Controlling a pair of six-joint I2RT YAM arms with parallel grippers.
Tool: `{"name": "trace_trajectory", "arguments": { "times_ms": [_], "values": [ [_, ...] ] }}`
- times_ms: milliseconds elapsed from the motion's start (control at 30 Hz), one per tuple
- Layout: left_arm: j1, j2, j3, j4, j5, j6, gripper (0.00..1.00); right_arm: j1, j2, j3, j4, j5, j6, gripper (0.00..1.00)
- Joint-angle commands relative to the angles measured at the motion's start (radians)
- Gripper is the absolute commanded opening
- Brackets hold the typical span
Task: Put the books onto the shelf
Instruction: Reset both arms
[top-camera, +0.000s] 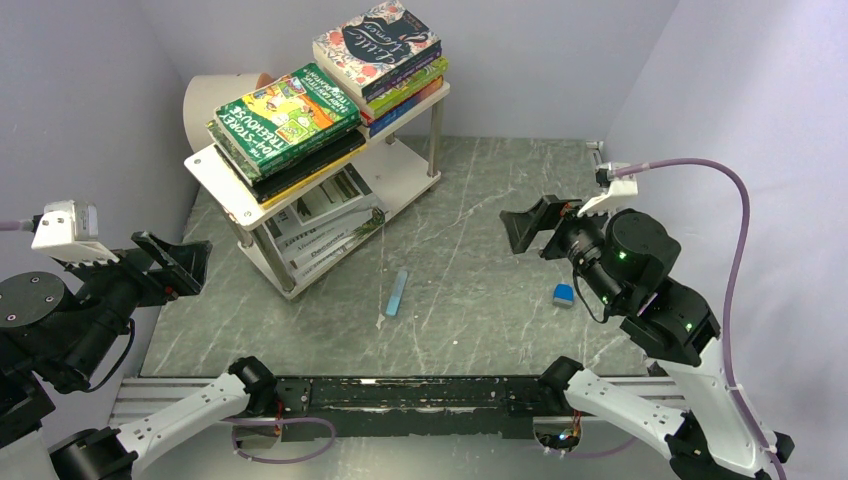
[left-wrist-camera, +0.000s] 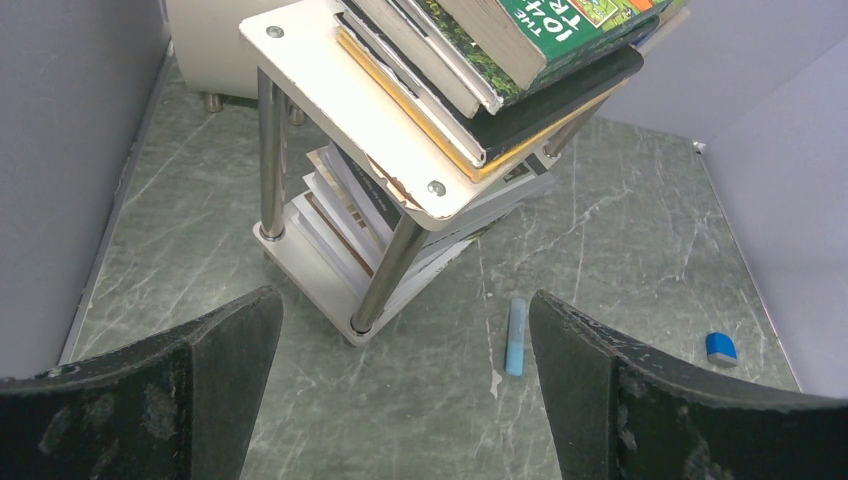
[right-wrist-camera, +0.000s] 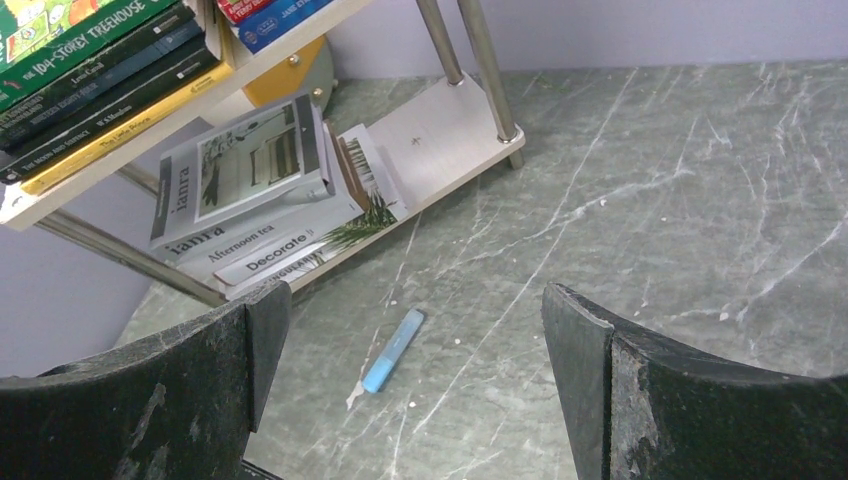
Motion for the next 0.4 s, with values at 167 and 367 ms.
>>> {"name": "trace_trajectory", "arguments": {
  "times_ms": [167, 367],
  "values": [
    [0.005, 0.000, 0.000, 0.012, 0.011, -0.007, 0.97, 0.000, -0.012, -0.008, 0.035, -0.036, -0.017, 1.00],
    [0.004, 0.002, 0.007, 0.011, 0.010, -0.007, 0.97, 0.000, 0.008, 0.003, 0.022, -0.032, -0.021, 1.00]
  ]
}}
